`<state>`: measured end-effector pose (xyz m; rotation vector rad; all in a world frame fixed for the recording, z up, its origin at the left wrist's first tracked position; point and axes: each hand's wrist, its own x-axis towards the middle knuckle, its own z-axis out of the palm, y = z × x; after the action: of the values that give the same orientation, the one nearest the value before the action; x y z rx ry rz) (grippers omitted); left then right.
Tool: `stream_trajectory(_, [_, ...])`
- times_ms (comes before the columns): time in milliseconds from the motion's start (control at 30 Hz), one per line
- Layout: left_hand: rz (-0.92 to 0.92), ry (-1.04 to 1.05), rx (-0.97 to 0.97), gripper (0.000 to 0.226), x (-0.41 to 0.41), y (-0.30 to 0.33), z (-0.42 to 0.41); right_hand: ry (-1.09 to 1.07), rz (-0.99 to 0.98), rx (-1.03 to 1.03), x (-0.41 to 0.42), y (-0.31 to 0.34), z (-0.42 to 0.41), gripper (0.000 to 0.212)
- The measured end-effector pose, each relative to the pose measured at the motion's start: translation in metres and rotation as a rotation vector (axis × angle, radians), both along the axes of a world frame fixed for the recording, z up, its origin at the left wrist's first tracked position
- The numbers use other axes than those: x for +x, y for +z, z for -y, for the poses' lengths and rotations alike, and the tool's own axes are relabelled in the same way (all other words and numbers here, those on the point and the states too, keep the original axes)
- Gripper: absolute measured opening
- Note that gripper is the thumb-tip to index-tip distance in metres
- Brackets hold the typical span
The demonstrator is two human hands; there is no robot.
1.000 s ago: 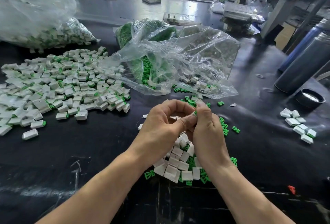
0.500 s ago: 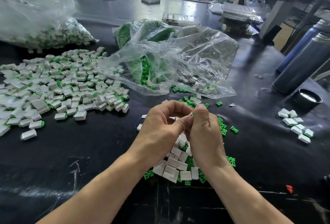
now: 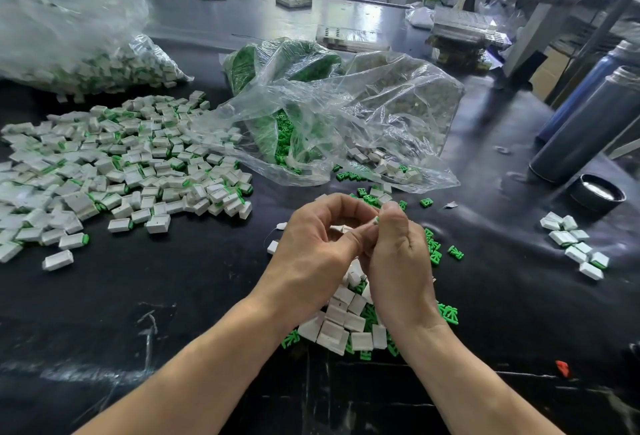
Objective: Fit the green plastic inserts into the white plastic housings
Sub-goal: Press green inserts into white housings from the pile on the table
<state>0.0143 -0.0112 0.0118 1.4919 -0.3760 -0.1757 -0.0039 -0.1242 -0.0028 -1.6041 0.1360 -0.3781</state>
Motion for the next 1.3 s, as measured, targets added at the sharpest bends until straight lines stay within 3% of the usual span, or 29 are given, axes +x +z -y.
stream_trajectory(133, [-0.008,0.005,-0.021,0.015,0.001,0.002,-0.001,0.030,-0.008,0.059,-0.002,0.002,0.000,0.060])
stream_trajectory(267, [0.032,0.050,0.017,0.012,0.007,-0.001,-0.006,-0.015,-0.006,-0.140,-0.002,0.001,0.012,0.062])
stream_trajectory(467, [0.064,0.094,0.038,0.007,0.015,-0.002,-0.014,0.016,0.121,-0.155,-0.002,0.007,0.022,0.022])
stream_trajectory(600, [0.082,0.109,0.074,0.010,0.016,-0.003,-0.015,0.001,0.124,-0.212,-0.003,0.006,0.019,0.010])
stream_trajectory(833, [0.258,0.170,0.277,0.017,0.011,-0.003,-0.013,-0.017,0.128,-0.214,-0.004,0.004,0.019,0.009])
stream_trajectory(1200, [0.313,0.250,0.355,0.017,0.014,-0.005,-0.016,-0.073,0.056,-0.214,0.001,-0.001,0.024,0.018])
stream_trajectory(1300, [0.352,0.291,0.468,0.014,0.017,-0.006,-0.018,-0.108,0.043,-0.204,0.003,-0.003,0.025,0.018])
